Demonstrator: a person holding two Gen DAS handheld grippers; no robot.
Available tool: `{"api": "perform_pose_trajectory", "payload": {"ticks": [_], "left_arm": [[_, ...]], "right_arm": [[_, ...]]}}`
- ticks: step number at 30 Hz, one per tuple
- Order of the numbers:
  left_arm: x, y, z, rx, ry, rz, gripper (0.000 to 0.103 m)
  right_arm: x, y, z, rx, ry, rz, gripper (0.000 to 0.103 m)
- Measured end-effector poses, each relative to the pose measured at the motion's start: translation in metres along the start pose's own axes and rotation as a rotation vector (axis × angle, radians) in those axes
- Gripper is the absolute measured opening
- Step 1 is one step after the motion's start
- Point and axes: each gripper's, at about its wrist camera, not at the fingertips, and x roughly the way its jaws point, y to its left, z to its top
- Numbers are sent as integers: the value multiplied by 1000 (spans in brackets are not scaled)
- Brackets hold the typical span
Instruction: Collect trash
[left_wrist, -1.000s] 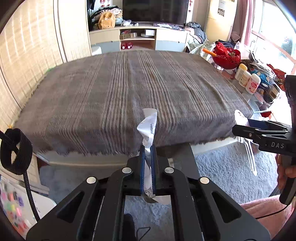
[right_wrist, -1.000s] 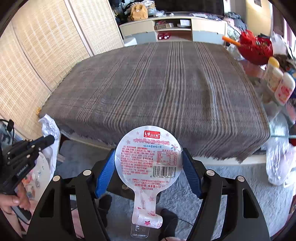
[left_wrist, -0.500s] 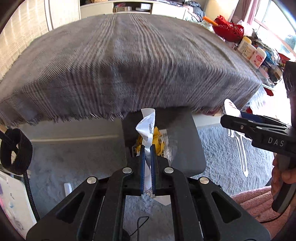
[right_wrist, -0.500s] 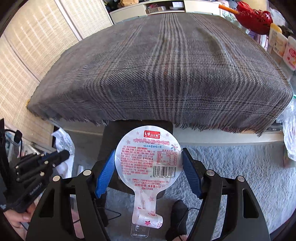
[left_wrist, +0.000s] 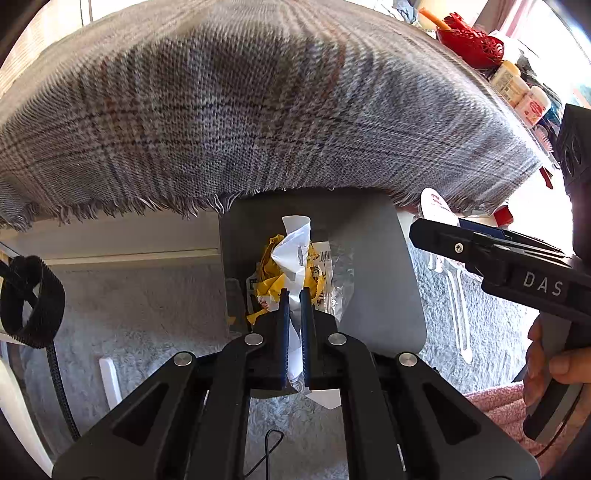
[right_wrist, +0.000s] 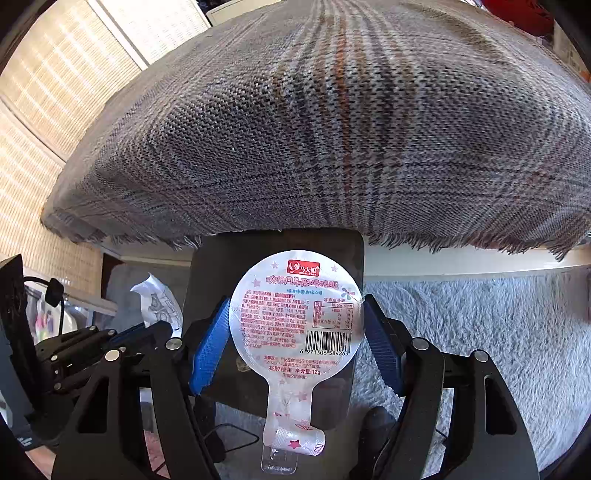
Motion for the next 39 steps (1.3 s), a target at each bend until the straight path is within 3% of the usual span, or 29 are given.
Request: {"api": "perform_pose_trajectory", "payload": {"ticks": [3,5,9,15,17,24,30,35,39], "left_arm": [[7,2,3,1,16,-2,7],[8,3,2,5,19,5,19],[7,1,3,1,15,18,32],[-17,5,5,7,-27,53,58],[-30,7,6,19,-54,67,69],[-115,0,10,36,-226,102,91],[-179,-13,7,106,-402,176,95],[-200,-20,2,109,-472,173,95],[-209,-15,-5,77,-537,181,95]], "right_arm": [[3,1,1,-2,3,-24,72],[4,1,2,-4,1,-40,72],[1,-1,3,9,-7,-46,78],[-23,-4,4,11,-57,-64,93],[-34,-6,5,10,-79,-69,100],[-96,-2,4,-22,-198,-89,100],[-154,2,-12,-82,-375,-115,100],[-188,2,-31,-127,-567,-180,100],[-205,1,-38,-131,-643,-219,100]]}}
